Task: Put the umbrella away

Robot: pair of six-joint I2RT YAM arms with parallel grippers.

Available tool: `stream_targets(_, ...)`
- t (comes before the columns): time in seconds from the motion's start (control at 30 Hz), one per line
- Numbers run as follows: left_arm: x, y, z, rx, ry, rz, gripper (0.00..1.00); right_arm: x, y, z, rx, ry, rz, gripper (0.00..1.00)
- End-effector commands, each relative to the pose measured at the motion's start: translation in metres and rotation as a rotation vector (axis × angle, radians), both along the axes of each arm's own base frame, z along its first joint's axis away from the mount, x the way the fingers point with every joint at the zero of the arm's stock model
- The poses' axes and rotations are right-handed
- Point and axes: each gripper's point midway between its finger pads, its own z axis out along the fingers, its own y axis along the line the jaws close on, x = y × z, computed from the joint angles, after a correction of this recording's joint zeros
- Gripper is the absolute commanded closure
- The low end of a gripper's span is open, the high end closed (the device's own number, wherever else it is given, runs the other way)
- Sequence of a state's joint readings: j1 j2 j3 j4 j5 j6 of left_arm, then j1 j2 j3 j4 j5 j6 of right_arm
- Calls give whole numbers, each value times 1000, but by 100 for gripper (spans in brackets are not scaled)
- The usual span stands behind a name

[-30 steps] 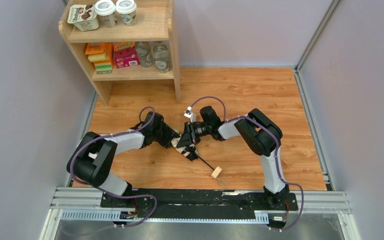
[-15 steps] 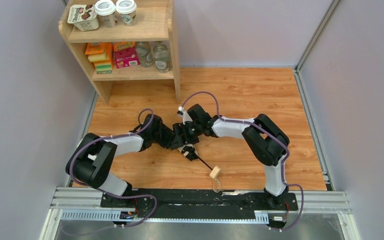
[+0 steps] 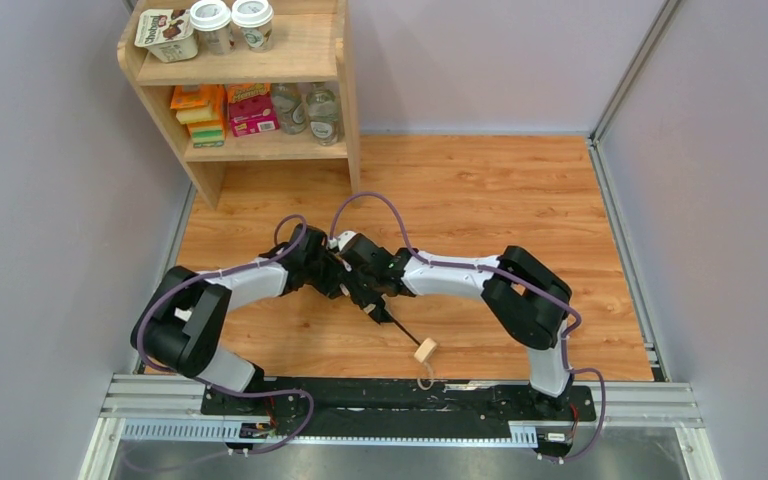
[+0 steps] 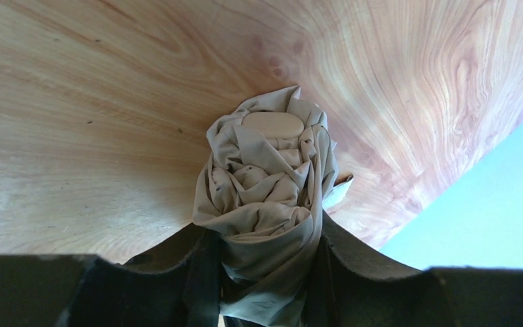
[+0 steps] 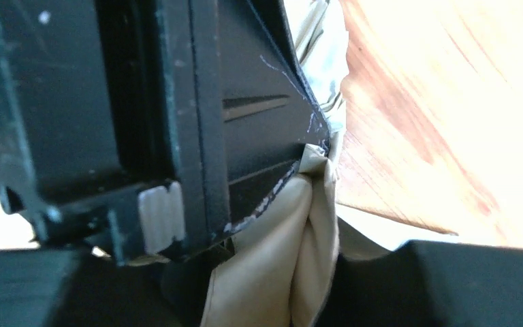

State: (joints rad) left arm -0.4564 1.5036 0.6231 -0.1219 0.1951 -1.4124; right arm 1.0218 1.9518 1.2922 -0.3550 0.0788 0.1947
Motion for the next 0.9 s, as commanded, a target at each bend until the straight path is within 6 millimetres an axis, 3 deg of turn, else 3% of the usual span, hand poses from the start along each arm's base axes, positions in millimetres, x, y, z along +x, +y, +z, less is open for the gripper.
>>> stream_targets(0.0,-88,42,-53,231,294,-69,100,16,-5,-20,59,25,-49,100)
stream_targets(0.07,-79,39,-47,229,236,-100,100,6,-3,-23,123,109,-9,100)
stream_targets(0.1,-75,39,-43,232,202,-124,94,5,-2,-21,172,142,-2,100)
stream_targets(0.13,-64,36,-35,227,137,-138,80,1,-1,-19,221,187,17,100)
stream_targets(0.17,-59,36,-31,238,90,-179,74,-1,0,-17,267,226,25,100)
stream_targets(0.23,-47,35,-18,256,-28,-241,38,-5,1,-11,362,310,53,100)
stream_targets(0.3,-36,34,-2,271,-143,-292,27,-9,-1,-7,412,370,67,100)
stream_targets(0.33,-29,32,14,264,-239,-310,27,-12,-3,-5,428,398,78,100)
stream_targets(0.37,-29,36,17,273,-269,-312,27,-9,-1,0,457,385,87,100)
stream_targets(0.4,-19,34,40,262,-393,-315,27,-10,-4,0,463,390,82,100)
stream_targets(0.43,-21,34,43,255,-433,-323,26,-11,-6,2,474,391,81,100)
stream_targets(0.47,-15,32,67,234,-545,-313,26,-10,-8,3,483,395,80,100)
stream_targets(0.6,-18,36,103,212,-676,-308,25,-6,-15,11,515,380,54,100)
stream_targets(0.73,-27,27,108,95,-642,-261,24,2,-15,24,543,314,29,100)
stream_targets(0.8,-30,20,100,-9,-606,-210,24,6,-16,29,556,285,17,100)
stream_targets(0.87,-26,16,101,-98,-596,-137,24,9,-17,34,567,261,8,100)
